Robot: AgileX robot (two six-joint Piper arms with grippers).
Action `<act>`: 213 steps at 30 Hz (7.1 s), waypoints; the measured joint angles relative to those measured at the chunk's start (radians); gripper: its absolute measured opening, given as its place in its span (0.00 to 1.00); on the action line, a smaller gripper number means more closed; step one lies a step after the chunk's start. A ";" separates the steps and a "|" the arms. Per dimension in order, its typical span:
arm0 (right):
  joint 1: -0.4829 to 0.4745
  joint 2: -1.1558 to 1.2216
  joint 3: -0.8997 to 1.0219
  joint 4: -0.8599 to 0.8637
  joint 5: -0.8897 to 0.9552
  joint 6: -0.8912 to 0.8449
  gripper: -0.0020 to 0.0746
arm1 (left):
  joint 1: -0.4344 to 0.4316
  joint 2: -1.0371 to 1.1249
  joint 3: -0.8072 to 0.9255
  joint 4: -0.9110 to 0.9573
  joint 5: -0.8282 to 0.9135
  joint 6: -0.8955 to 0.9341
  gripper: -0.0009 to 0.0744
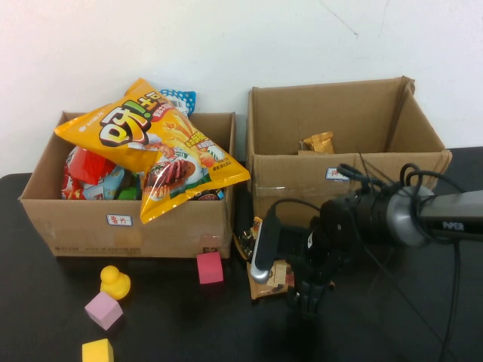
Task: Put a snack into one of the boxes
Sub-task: Pick up the biscuit, then place the biscuit in the biscuit box, then pick up the biscuit
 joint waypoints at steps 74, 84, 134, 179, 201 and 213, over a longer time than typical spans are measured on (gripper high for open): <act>-0.047 -0.390 -0.008 -0.201 -0.286 0.140 0.63 | 0.000 0.000 0.000 0.002 -0.004 0.006 0.01; -0.237 -0.214 -0.098 0.206 -0.512 0.495 0.71 | 0.000 0.000 0.000 0.002 -0.006 0.006 0.01; 0.032 -0.302 0.368 0.850 -0.489 0.494 0.73 | 0.000 0.000 0.000 -0.010 -0.022 0.028 0.01; -0.006 0.162 -0.118 0.813 -0.330 0.200 0.63 | 0.000 0.000 0.000 -0.010 -0.008 0.022 0.01; -0.008 0.089 -0.092 0.767 -0.163 0.200 0.09 | 0.000 0.000 0.000 -0.012 -0.008 0.022 0.01; -0.008 -0.061 0.084 0.701 -0.152 0.200 0.03 | 0.000 0.000 0.000 -0.012 -0.008 0.022 0.01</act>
